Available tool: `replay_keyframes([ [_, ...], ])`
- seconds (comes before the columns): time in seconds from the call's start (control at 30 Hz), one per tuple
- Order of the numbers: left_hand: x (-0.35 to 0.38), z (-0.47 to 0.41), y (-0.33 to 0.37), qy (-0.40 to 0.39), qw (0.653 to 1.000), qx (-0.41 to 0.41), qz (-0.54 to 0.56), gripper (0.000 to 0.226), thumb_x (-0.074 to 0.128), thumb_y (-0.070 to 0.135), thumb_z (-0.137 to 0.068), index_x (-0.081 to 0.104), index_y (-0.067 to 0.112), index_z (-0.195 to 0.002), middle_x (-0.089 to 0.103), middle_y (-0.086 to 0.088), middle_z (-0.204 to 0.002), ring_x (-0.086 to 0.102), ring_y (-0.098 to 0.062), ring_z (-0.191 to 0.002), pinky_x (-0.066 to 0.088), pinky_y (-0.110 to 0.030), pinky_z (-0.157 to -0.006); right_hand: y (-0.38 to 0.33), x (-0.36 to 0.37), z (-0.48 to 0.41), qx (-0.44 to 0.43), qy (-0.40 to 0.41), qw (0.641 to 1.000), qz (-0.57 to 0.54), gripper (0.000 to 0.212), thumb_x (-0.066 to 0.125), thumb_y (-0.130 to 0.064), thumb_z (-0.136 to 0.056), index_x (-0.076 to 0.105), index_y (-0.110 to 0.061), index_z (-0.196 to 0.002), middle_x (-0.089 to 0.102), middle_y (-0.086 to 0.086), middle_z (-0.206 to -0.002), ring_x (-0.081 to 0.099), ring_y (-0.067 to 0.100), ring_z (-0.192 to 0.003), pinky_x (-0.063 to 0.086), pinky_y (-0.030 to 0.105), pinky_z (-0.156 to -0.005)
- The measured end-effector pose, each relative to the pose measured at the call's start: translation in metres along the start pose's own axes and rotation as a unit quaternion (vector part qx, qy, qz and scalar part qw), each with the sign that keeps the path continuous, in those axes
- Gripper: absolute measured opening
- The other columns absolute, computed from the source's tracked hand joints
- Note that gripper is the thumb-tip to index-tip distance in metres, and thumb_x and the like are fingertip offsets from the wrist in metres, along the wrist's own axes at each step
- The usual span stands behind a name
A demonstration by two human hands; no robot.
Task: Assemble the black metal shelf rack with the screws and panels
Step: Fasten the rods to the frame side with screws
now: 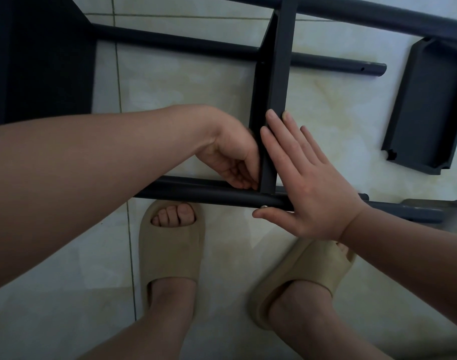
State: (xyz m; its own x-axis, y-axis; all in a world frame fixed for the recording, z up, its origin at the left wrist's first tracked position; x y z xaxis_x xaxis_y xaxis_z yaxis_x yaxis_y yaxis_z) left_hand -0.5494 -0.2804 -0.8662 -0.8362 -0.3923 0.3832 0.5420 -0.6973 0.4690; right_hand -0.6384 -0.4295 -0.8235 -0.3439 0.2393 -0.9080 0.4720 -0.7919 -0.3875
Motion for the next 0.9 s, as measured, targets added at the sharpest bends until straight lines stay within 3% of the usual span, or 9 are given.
replay_keyframes([
  [0.2,0.004,0.001,-0.01,-0.01,0.997,0.066,0.049,0.036,0.052,-0.014,-0.09,0.055,-0.011,-0.126,0.062,-0.019,-0.104,0.064,-0.024,-0.09,0.056,-0.029,-0.083,0.0,0.0,0.0,0.0,0.0,1.0,0.002,0.106,0.048,-0.072,-0.093,0.013,0.002,-0.16,0.003,0.019,-0.17,-0.002,0.036,-0.157,0.018,0.061,-0.122],
  [0.47,0.009,0.0,-0.024,-0.008,0.989,0.125,0.081,0.036,0.052,-0.016,-0.088,0.05,-0.018,-0.124,0.058,-0.024,-0.107,0.061,-0.031,-0.098,0.055,-0.031,-0.085,0.0,-0.001,0.0,-0.001,-0.001,1.0,-0.001,0.105,0.048,-0.071,-0.093,0.013,0.002,-0.16,0.003,0.019,-0.169,-0.002,0.036,-0.157,0.017,0.061,-0.123],
  [0.57,0.006,-0.001,-0.024,-0.032,0.989,0.107,0.098,0.033,0.054,-0.012,-0.089,0.055,-0.013,-0.122,0.063,-0.021,-0.106,0.064,-0.028,-0.098,0.054,-0.033,-0.089,0.0,-0.001,0.0,-0.001,-0.001,1.0,0.0,0.105,0.047,-0.071,-0.093,0.013,0.002,-0.16,0.003,0.02,-0.169,-0.001,0.036,-0.157,0.017,0.061,-0.123],
  [0.67,0.003,0.001,-0.018,-0.06,0.993,0.062,0.08,0.016,0.057,0.001,-0.093,0.069,0.004,-0.102,0.07,-0.01,-0.094,0.068,-0.018,-0.086,0.056,-0.028,-0.081,-0.001,-0.001,0.0,-0.002,0.001,1.0,0.001,0.105,0.047,-0.071,-0.093,0.014,0.002,-0.16,0.004,0.02,-0.169,-0.001,0.037,-0.157,0.018,0.061,-0.123],
  [0.77,0.001,0.0,-0.013,-0.036,0.998,0.031,0.041,0.012,0.06,0.005,-0.092,0.071,0.01,-0.091,0.069,-0.004,-0.082,0.065,-0.013,-0.075,0.054,-0.023,-0.072,0.0,0.0,0.0,-0.001,0.001,1.0,-0.001,0.105,0.048,-0.071,-0.093,0.014,0.002,-0.16,0.004,0.02,-0.169,-0.001,0.036,-0.157,0.018,0.061,-0.123],
  [0.9,0.0,-0.002,-0.007,-0.014,1.0,0.011,0.012,0.01,0.061,0.002,-0.091,0.069,0.009,-0.09,0.066,-0.002,-0.075,0.062,-0.01,-0.068,0.053,-0.02,-0.068,0.0,-0.001,0.0,0.0,-0.001,1.0,0.001,0.105,0.048,-0.071,-0.093,0.013,0.002,-0.16,0.003,0.019,-0.169,-0.002,0.036,-0.157,0.018,0.06,-0.123],
])
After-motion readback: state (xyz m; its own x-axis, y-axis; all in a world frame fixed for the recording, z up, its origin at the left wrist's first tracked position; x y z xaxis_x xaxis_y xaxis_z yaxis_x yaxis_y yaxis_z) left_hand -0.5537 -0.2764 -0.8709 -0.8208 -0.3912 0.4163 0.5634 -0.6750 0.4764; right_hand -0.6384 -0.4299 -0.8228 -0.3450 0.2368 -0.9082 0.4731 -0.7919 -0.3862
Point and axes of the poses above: each hand's wrist, its own z-axis away from the middle knuckle, its own x-axis out of the palm, y = z × x, the point moved 2 cm from there along -z, towards the middle knuckle
